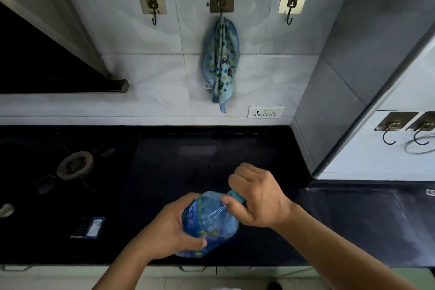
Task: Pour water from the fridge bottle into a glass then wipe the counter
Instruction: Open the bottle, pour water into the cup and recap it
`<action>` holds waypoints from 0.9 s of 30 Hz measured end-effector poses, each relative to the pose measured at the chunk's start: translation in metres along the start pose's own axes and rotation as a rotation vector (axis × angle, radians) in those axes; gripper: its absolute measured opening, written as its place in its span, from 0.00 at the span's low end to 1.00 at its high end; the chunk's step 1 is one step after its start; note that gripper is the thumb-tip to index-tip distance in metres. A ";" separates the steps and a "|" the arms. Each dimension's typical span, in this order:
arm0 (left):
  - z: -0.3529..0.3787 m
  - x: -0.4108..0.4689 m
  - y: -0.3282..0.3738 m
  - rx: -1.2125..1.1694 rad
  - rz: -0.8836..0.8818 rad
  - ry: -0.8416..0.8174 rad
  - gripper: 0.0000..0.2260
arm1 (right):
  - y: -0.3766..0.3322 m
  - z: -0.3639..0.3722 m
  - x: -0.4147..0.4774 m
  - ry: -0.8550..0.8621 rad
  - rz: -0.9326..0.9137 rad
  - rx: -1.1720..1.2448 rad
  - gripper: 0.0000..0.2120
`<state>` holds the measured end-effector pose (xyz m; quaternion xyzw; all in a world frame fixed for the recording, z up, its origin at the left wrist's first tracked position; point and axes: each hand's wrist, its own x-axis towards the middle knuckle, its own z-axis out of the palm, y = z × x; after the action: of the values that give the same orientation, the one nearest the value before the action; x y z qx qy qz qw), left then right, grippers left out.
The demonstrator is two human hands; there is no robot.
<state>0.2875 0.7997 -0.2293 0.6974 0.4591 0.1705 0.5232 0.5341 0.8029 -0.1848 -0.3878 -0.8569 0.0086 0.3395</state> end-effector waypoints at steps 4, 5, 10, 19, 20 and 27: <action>0.004 0.003 0.004 0.017 -0.020 0.003 0.31 | 0.002 0.009 0.006 -0.102 0.397 -0.079 0.24; 0.009 0.004 0.003 0.053 -0.031 0.083 0.30 | 0.002 0.013 0.009 -0.192 0.615 -0.119 0.26; 0.036 0.006 -0.007 0.307 -0.023 0.384 0.24 | 0.016 0.034 0.004 -0.357 1.124 0.047 0.23; 0.011 -0.007 -0.014 0.080 -0.052 0.418 0.31 | 0.004 0.037 -0.004 -0.187 1.311 1.023 0.33; 0.006 -0.010 -0.012 0.020 -0.044 0.447 0.32 | 0.000 0.037 -0.006 -0.177 1.324 1.116 0.33; 0.011 -0.052 0.019 -0.140 -0.050 0.671 0.34 | -0.044 0.054 -0.002 -0.419 1.204 1.499 0.31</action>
<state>0.2772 0.7504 -0.2038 0.5535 0.6098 0.4085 0.3935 0.4740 0.7844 -0.2153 -0.4347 -0.3317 0.7900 0.2775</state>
